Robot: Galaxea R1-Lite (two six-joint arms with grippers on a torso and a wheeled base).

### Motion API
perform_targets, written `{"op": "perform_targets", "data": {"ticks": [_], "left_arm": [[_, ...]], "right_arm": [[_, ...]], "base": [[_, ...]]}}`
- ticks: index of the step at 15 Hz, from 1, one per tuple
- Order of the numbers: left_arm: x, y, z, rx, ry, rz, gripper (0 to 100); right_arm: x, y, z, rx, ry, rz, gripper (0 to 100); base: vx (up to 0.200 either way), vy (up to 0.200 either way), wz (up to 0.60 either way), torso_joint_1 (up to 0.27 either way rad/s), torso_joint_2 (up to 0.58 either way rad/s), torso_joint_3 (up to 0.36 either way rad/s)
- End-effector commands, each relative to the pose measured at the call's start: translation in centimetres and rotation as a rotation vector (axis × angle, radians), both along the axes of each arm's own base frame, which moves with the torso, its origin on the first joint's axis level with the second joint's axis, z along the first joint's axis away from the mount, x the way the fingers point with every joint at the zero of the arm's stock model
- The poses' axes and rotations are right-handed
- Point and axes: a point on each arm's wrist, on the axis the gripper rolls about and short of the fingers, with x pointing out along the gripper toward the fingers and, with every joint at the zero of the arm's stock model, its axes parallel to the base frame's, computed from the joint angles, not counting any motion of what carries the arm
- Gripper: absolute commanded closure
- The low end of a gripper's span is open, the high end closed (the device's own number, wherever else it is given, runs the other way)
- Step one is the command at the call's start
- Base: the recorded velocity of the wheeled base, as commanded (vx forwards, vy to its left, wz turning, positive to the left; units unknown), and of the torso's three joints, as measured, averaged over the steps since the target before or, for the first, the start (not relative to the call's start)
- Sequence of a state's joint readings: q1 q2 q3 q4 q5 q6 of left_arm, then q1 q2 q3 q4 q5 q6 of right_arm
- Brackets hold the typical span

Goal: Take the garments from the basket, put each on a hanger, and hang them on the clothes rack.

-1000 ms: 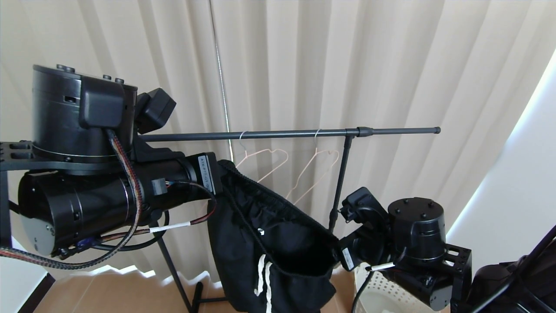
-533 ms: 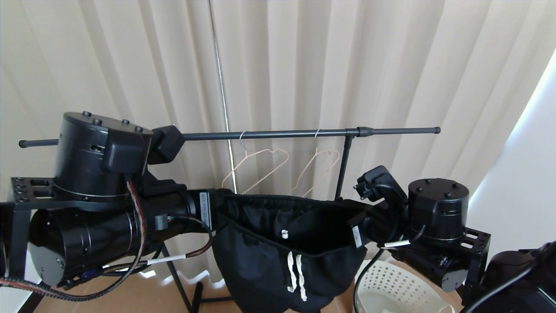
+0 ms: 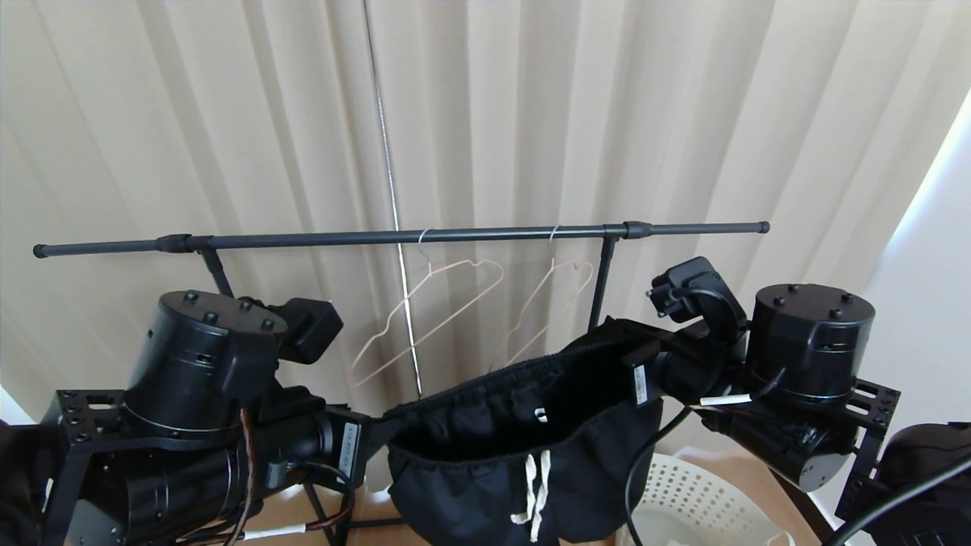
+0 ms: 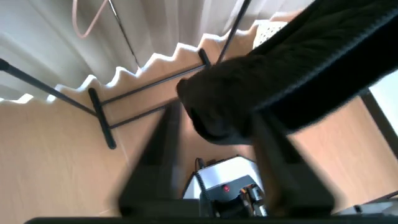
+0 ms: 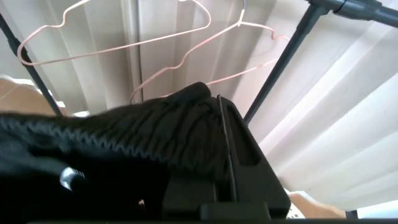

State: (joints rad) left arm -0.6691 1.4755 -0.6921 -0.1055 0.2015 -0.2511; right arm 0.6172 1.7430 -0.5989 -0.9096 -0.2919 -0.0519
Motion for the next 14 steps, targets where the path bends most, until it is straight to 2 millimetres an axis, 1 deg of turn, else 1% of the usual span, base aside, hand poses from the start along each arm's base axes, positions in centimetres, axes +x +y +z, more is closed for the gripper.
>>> {"op": "perform_targets", "data": {"ticks": [1,4,6,8,11,12,14], "left_arm": [[0.0,0.6,-0.8,0.02,0.015,-0.015,0],[0.5,1.8,-1.1,0.029,0.012,-0.099,0],[0.8,3.1,-0.6,-0.03,0.008,-0.2,0],[1.8,4.2,-0.2,-0.063,-0.005,-0.22,0],[4.7,5.5,-0.5,-0.015,-0.056,-0.169,0],[7.1,5.7,-1.1,-0.006,-0.086,-0.14,0],[10.3,5.9,-1.8,0.001,-0.119,-0.11,0]], "right_arm": [[0.0,0.0,0.2,0.005,-0.007,0.001,100],[0.0,0.1,0.3,0.005,-0.01,0.002,100],[0.2,0.1,0.3,0.006,-0.012,-0.001,100],[0.1,0.1,0.4,0.008,-0.017,-0.002,100],[-0.3,-0.3,0.9,0.002,-0.034,-0.006,100],[-0.7,-0.6,1.1,-0.046,-0.048,0.003,100],[-0.8,-1.3,1.7,-0.067,-0.074,-0.007,100]], "base": [[0.0,0.0,0.0,0.0,0.0,0.0],[0.0,0.0,0.0,0.0,0.0,0.0],[0.0,0.0,0.0,0.0,0.0,0.0],[0.0,0.0,0.0,0.0,0.0,0.0],[0.0,0.0,0.0,0.0,0.0,0.0],[0.0,0.0,0.0,0.0,0.0,0.0],[0.0,0.0,0.0,0.0,0.0,0.0]]}}
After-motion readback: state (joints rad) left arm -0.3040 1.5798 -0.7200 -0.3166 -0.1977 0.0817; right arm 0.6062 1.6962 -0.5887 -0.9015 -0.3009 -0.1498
